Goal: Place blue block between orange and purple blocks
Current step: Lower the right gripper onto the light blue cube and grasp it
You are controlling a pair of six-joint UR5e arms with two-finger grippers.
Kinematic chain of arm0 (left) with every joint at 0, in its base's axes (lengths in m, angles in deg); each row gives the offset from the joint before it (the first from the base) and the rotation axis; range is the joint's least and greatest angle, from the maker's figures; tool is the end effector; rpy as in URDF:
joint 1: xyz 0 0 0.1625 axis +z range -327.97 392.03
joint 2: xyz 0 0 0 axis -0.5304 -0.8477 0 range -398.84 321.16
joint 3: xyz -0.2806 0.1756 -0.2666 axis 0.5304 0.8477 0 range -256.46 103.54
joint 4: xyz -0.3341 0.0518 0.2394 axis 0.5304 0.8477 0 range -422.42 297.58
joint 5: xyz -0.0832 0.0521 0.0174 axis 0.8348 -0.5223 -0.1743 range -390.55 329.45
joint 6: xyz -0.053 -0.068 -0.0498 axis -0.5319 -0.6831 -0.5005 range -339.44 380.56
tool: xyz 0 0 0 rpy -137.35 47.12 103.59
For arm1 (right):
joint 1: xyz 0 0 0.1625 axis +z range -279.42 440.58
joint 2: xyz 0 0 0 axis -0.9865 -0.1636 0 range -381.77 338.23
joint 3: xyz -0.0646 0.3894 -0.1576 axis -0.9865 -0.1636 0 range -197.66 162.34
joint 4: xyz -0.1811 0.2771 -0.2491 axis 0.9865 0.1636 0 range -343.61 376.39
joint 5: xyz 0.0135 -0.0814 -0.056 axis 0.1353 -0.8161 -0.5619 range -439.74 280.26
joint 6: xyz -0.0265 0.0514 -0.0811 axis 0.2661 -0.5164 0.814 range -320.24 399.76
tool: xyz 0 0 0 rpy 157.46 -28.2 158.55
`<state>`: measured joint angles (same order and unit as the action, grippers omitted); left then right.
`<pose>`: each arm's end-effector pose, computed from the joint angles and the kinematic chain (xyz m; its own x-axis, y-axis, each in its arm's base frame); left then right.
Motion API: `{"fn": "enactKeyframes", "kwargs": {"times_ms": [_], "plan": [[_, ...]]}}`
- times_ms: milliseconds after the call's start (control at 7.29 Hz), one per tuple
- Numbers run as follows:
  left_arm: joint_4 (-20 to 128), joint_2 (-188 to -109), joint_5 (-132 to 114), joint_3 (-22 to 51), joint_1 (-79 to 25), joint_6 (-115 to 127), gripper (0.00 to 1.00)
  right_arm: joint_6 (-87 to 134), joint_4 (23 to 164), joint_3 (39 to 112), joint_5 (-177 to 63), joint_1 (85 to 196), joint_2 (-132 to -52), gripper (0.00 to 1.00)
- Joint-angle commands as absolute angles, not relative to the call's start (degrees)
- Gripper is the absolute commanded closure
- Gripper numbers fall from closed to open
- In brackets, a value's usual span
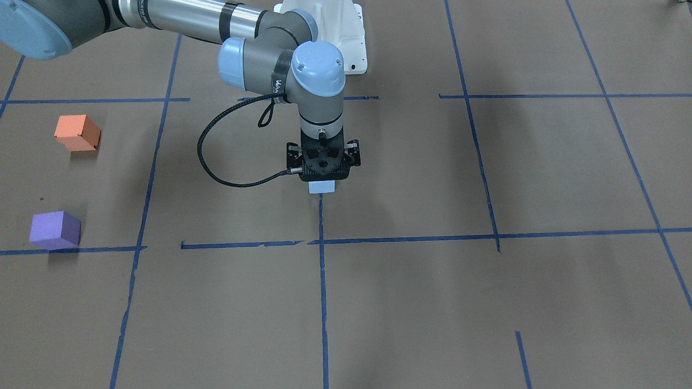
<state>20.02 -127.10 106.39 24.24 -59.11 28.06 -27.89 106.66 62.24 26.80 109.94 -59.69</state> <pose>-0.0700 -0.4746 0.5918 0.6798 0.1346 -0.7210 -0.0693 0.9904 0.1195 -0.6152 -0.4665 0.1663 0.7177 -0.0146 0.6962 -0.0344 0.9978 0.0564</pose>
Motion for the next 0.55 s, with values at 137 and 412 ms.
{"fn": "enactKeyframes", "kwargs": {"times_ms": [137, 412], "plan": [[20.0, -127.1, 106.4, 24.4, -59.2, 28.1, 0.00, -27.7, 106.5, 59.7, 24.9, 107.4, -61.2, 0.00], [20.0, -127.1, 106.4, 24.4, -59.2, 28.0, 0.00, -28.4, 106.4, 59.6, 24.8, 107.4, -60.6, 0.19]]}}
